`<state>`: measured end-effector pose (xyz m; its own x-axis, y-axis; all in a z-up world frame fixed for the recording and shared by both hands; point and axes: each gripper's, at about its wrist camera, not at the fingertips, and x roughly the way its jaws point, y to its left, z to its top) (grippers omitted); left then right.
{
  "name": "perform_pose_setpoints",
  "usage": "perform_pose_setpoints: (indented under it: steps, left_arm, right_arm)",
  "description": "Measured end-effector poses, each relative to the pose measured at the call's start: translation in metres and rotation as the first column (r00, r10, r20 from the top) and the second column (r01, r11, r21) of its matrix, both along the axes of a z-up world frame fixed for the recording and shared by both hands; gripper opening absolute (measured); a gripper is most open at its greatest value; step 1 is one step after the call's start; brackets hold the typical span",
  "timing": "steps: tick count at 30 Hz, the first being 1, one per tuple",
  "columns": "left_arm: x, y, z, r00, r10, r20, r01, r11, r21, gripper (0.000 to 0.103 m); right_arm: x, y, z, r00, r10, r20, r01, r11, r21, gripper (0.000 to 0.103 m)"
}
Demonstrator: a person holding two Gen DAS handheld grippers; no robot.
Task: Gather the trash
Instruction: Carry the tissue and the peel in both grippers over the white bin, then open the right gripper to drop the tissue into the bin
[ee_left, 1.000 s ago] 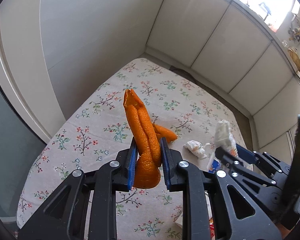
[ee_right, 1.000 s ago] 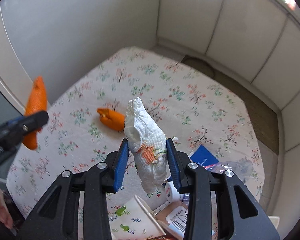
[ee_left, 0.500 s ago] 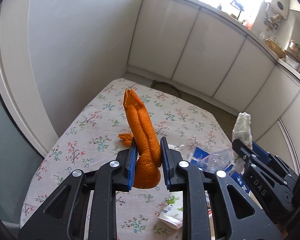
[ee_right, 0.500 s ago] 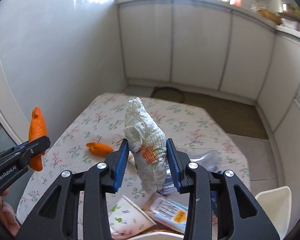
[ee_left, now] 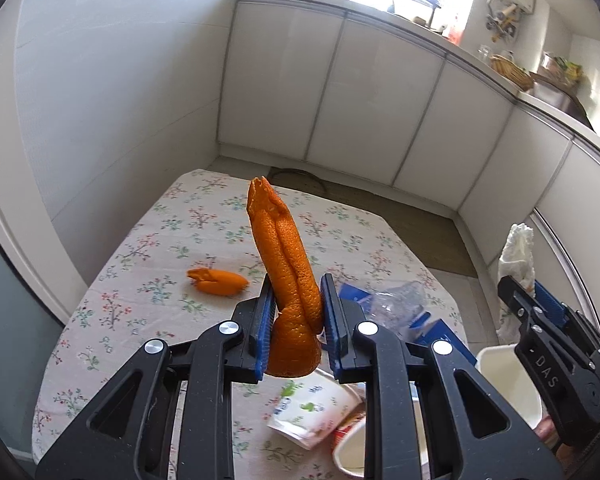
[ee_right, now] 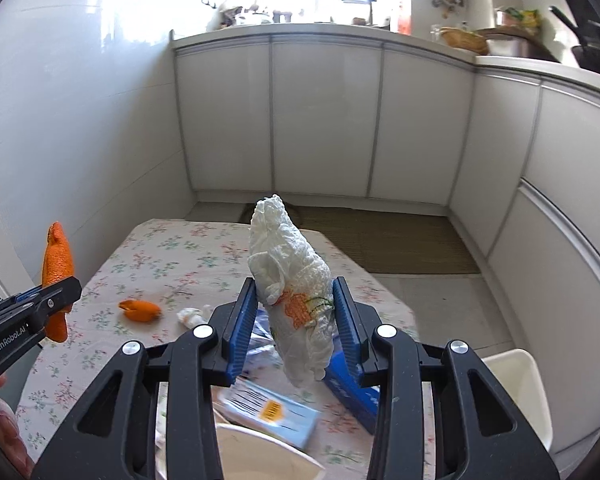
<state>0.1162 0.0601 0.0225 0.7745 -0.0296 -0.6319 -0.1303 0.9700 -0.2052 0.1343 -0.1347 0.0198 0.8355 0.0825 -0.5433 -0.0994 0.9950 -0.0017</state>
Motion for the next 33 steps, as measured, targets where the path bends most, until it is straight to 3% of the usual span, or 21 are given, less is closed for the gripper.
perform_pose_setpoints:
  steps: [11, 19, 28, 33]
  left_arm:
    - [-0.005, -0.059, 0.007, 0.993, -0.115, 0.038, 0.113, 0.993, 0.037, 0.022]
    - [-0.008, -0.114, 0.004, 0.975, -0.221, 0.036, 0.218, 0.973, 0.075, 0.022]
    - [-0.013, -0.17, -0.009, 0.952, -0.306, 0.004, 0.304, 0.949, 0.076, 0.022]
    - [-0.016, -0.212, -0.015, 0.932, -0.361, -0.019, 0.361, 0.928, 0.092, 0.022]
  right_arm:
    - [-0.025, -0.062, 0.005, 0.996, -0.083, 0.01, 0.083, 0.996, -0.02, 0.039]
    - [-0.043, -0.126, -0.007, 0.981, -0.192, -0.011, 0.192, 0.981, 0.005, 0.039]
    - [-0.055, -0.199, -0.034, 0.939, -0.331, -0.089, 0.335, 0.942, 0.033, 0.041]
    - [-0.055, -0.239, -0.057, 0.904, -0.376, -0.204, 0.395, 0.917, 0.058, 0.045]
